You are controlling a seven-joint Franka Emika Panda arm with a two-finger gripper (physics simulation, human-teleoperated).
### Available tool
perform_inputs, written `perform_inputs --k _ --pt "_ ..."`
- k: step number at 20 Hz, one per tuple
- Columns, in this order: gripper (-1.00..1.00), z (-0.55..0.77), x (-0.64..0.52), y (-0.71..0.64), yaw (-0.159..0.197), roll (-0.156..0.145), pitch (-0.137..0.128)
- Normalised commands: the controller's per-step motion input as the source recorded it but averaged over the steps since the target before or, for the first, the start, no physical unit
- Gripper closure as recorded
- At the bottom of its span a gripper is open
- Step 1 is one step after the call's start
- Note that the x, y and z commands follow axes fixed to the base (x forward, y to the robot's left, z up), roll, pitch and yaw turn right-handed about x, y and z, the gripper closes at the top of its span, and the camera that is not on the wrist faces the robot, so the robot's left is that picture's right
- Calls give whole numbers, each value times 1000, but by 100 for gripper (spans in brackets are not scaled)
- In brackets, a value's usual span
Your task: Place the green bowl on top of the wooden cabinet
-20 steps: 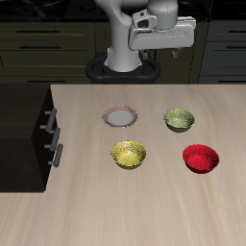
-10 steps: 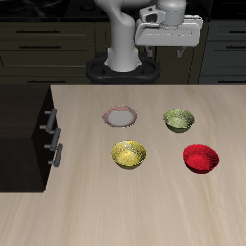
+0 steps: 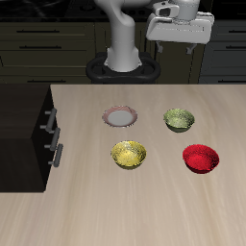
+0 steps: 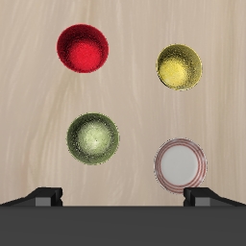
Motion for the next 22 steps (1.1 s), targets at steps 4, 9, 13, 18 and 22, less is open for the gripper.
perform_inputs --k 4,9,13,18,22 --pt "-100 124 -105 215 4 -49 -10" --pt "-100 64 -54 190 -42 33 3" --pt "-100 -7 -11 122 4 3 3" --pt "-100 15 -10 81 9 -28 -7" --pt "-100 -16 -50 139 19 26 -13"
